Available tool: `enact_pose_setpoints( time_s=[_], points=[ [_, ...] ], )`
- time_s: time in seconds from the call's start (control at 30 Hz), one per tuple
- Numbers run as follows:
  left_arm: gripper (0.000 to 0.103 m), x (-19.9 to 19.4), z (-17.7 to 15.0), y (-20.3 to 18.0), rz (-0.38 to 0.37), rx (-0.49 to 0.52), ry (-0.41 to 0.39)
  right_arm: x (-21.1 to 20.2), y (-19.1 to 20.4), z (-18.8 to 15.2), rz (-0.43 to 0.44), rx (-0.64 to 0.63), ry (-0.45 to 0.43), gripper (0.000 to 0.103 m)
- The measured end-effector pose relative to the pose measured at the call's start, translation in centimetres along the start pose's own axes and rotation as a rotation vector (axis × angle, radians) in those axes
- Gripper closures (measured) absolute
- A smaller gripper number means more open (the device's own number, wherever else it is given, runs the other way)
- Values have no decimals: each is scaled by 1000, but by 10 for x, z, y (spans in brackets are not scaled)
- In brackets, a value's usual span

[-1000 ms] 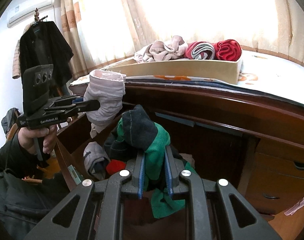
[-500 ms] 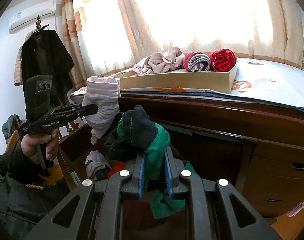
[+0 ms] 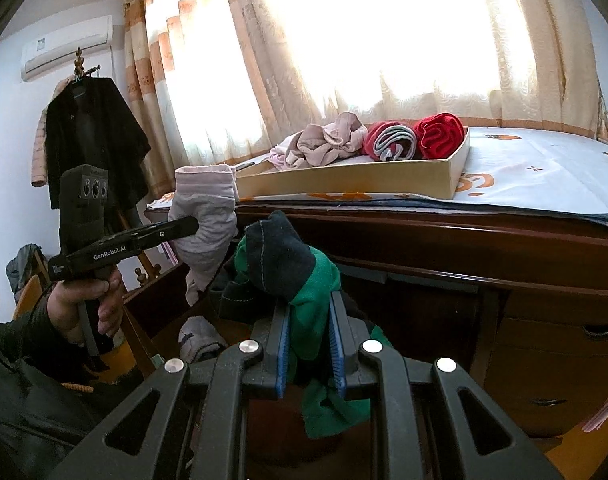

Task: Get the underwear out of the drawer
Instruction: 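Carry the white garment over the tray with the left tool while the right tool carries the green sock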

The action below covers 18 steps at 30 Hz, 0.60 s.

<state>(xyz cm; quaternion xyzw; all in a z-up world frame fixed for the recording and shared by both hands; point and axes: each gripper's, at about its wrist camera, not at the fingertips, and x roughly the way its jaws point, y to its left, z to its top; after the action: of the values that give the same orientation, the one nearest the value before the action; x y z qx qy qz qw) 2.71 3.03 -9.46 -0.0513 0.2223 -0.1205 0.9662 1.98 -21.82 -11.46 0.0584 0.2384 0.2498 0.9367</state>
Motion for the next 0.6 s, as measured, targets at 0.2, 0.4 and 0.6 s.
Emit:
enact_pose_setpoints(
  time_s=[0.2,0.4,0.6],
  points=[
    [79,-4,3,-7,-28,-25,-5,-3,2,2,19,17,-15,84],
    [79,-15,8,-15,-41,-47,-27,-8,7,9,39,29,-44,84],
    [79,-24,14,-17,-40,-58,-50,-14,13,18,56,45,-67,84]
  ],
)
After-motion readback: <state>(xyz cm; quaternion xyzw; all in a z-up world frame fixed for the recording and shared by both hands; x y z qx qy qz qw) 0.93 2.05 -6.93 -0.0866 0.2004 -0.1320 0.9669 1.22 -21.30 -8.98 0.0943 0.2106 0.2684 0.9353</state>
